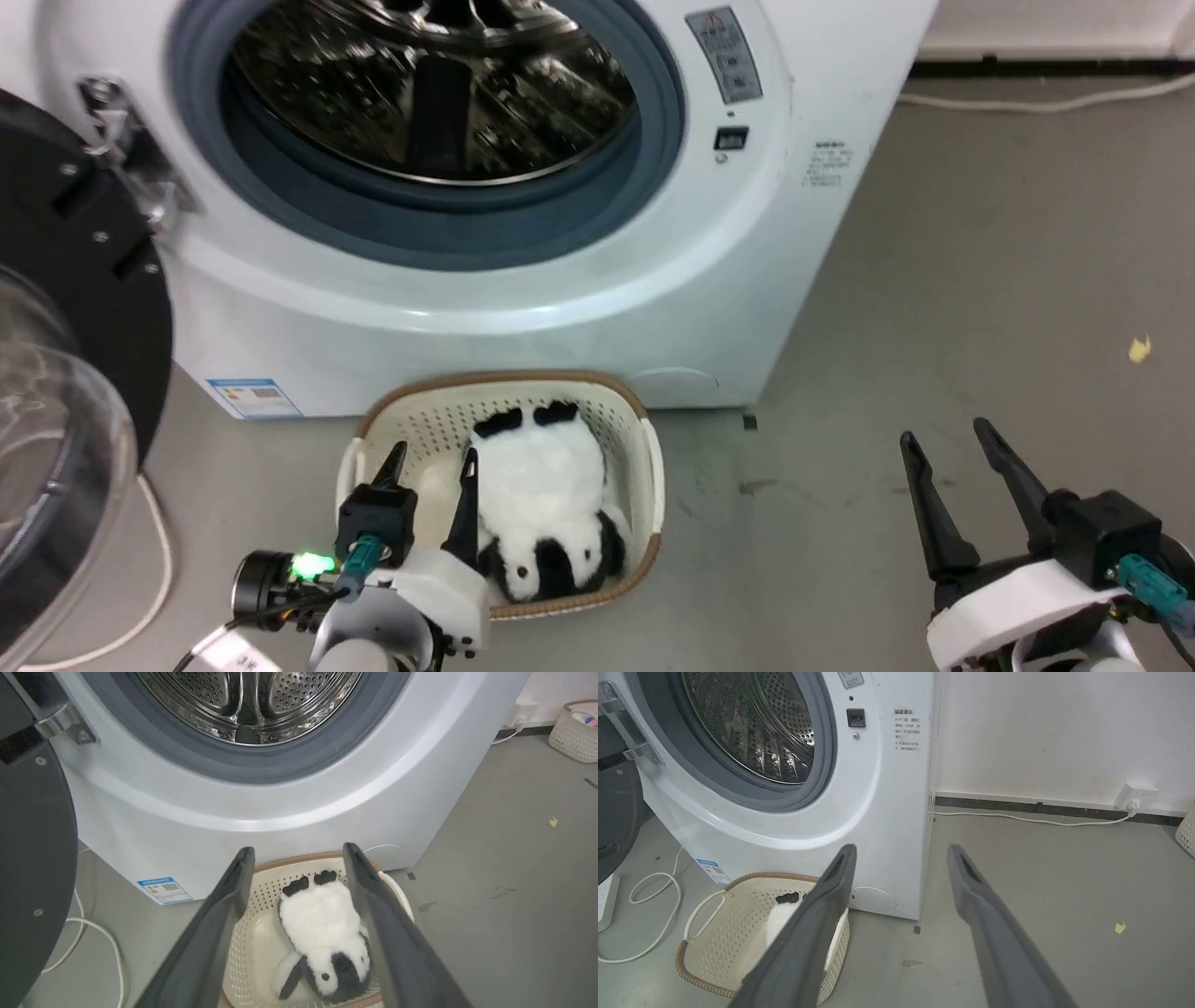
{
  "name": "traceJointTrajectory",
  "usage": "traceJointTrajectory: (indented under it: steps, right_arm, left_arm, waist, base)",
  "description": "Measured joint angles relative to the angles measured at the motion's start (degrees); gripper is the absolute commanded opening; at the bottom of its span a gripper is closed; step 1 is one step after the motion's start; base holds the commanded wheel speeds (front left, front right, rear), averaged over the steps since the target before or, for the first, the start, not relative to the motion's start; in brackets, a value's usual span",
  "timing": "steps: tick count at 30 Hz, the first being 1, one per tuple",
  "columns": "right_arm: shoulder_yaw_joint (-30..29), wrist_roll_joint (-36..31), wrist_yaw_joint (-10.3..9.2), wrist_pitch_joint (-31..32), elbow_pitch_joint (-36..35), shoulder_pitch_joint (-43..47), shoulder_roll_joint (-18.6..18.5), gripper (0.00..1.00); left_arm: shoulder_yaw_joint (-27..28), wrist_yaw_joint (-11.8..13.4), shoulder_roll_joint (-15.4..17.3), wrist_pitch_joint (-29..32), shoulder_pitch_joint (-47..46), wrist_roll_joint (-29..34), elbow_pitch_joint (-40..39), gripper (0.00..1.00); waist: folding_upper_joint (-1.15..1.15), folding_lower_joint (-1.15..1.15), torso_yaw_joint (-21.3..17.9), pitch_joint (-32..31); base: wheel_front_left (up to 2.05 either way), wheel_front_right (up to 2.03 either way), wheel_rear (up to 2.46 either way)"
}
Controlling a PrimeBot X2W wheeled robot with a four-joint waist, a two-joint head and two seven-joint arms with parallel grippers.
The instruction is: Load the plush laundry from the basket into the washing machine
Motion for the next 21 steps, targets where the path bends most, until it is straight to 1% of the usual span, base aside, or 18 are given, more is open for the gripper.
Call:
traceJointTrajectory:
  steps: [6,15,17,18,21]
  right_arm:
    - [0.3,1.8,0.00,-1.0,0.1,-1.1,0.0,1.00]
    - [1.0,4.5,0.00,-1.9,0.1,-2.5,0.0,1.00]
    - [1.2,5.2,0.00,-2.4,0.1,-2.8,0.0,1.00]
    - [1.5,6.3,0.00,-2.7,0.1,-3.4,0.0,1.00]
    - [2.3,7.3,0.00,-3.0,0.0,-3.8,0.0,1.00]
  left_arm:
    - [-1.2,0.0,0.5,-0.2,-4.0,-0.5,6.6,1.00]
    - [-2.9,-0.1,2.4,0.9,-9.5,-1.1,14.9,1.00]
    - [-2.9,-0.4,2.9,1.5,-10.9,-1.6,16.5,1.00]
    - [-3.2,-0.4,3.8,2.6,-13.2,-2.0,19.1,1.00]
    - [-3.3,-0.4,4.8,3.7,-15.4,-2.9,21.3,1.00]
  waist:
    - [0.00,0.00,-2.2,3.4]
    - [0.00,0.00,-5.5,8.2]
    - [0.00,0.00,-6.2,9.3]
    - [0.00,0.01,-7.3,11.1]
    - [0.00,0.00,-8.4,12.9]
  base:
    - [0.00,0.00,0.00]
    - [0.00,0.00,0.00]
    - [0.00,0.00,0.00]
    - [0.00,0.00,0.00]
    - [0.00,0.00,0.00]
